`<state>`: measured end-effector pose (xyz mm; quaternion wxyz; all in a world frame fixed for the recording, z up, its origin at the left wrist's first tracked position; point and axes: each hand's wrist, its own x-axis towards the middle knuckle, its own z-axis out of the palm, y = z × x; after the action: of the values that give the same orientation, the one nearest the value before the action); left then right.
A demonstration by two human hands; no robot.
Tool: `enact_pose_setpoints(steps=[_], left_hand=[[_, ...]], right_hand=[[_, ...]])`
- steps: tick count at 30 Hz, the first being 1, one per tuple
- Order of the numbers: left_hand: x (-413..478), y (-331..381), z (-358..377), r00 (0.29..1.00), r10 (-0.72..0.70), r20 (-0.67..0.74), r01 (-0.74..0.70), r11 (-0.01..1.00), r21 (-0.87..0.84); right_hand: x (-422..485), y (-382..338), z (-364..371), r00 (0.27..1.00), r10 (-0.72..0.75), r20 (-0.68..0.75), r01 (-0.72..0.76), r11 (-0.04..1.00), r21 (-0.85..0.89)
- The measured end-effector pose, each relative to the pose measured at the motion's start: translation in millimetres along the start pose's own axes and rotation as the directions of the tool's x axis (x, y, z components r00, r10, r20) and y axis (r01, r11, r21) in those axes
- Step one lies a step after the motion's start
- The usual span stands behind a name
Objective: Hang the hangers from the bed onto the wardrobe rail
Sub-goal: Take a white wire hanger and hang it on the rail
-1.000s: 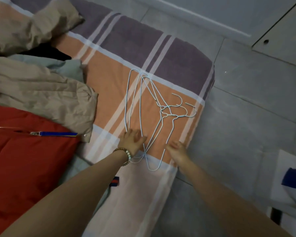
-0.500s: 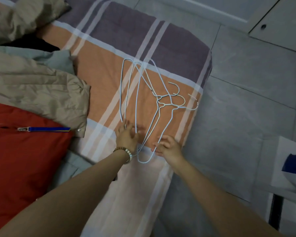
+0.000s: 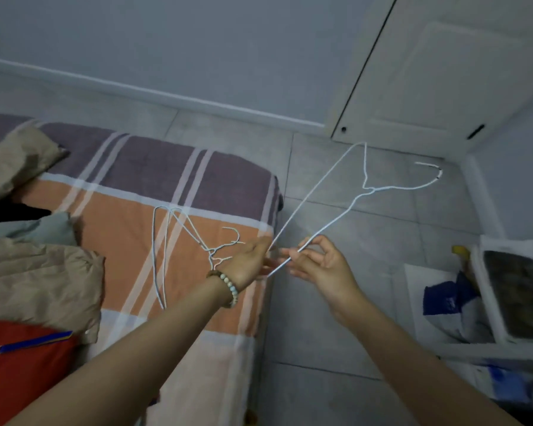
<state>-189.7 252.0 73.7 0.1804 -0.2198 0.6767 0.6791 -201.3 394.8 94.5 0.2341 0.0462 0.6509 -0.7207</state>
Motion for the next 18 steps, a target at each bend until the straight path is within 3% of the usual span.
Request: enact_pose_setpoints(steps=[3, 8, 13, 18], left_hand=[[-16.9, 56.3, 39.6, 0.989, 0.023, 0.143, -0.032, 0.998, 0.061], [-65.5, 138.4, 114.9, 0.889, 0.040, 0.456, -0.164, 0.958, 0.236], [-129.2, 215.5, 205.5, 0.717, 0.206, 0.666, -0.475, 0.843, 0.251], [-201.5, 281.3, 306.0, 0.534, 0.197, 0.822, -0.580, 0.793, 0.186]], right_hand=[[-26.8, -56.1, -34.6, 0.990, -0.124, -0.061, 0.123, 0.992, -0.028], [-92.4, -132.8, -98.6, 0.919, -0.300, -0.254, 0.289, 0.954, -0.082], [-186.2, -212.9, -175.5, 0.766, -0.436, -0.472, 0.421, 0.895, -0.144], [-292.2, -272.1, -245.0, 0.627, -0.513, -0.586, 0.506, 0.840, -0.195]])
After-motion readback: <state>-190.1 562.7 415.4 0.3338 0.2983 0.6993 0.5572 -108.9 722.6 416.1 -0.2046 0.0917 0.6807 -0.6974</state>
